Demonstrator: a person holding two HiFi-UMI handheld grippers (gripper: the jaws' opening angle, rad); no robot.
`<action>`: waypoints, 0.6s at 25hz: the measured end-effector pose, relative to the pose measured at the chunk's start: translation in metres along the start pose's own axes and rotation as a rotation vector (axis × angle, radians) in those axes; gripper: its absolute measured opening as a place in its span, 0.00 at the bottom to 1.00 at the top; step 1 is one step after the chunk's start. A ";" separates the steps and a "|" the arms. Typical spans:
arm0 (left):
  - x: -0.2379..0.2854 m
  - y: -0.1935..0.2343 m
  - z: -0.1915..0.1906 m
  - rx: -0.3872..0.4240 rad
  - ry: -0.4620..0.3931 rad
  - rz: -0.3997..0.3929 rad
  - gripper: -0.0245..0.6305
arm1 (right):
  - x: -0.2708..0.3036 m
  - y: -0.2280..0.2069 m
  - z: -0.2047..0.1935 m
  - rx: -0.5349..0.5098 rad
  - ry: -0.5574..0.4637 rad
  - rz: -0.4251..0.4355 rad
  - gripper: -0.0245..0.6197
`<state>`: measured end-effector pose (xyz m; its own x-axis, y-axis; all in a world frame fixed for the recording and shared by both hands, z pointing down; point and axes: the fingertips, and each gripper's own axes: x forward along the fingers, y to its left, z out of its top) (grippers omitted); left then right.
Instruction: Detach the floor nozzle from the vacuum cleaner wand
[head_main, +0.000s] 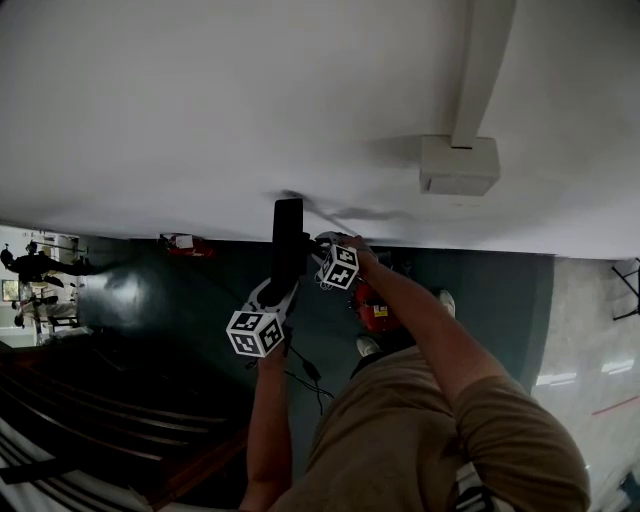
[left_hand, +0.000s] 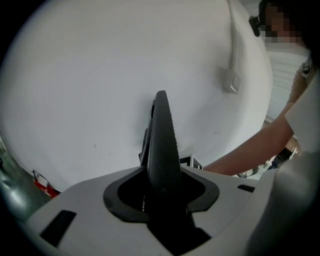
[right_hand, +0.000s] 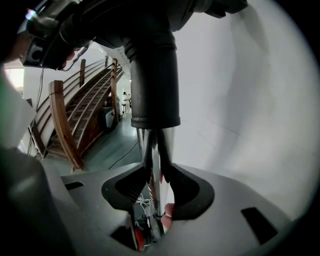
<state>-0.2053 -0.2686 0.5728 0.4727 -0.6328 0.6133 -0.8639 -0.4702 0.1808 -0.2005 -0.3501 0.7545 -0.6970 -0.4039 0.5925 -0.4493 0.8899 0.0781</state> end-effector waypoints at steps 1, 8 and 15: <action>-0.001 -0.001 -0.001 0.051 0.017 0.025 0.30 | 0.001 0.001 0.002 -0.006 0.005 0.004 0.28; -0.004 0.013 0.000 -0.044 -0.009 -0.020 0.30 | 0.005 0.002 0.007 -0.001 -0.001 0.000 0.28; -0.005 -0.007 -0.001 0.215 0.091 0.062 0.30 | 0.006 0.012 0.009 -0.022 0.000 0.029 0.28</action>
<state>-0.2019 -0.2614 0.5690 0.3944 -0.6110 0.6864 -0.8289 -0.5590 -0.0213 -0.2152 -0.3440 0.7521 -0.7096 -0.3779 0.5946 -0.4166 0.9057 0.0785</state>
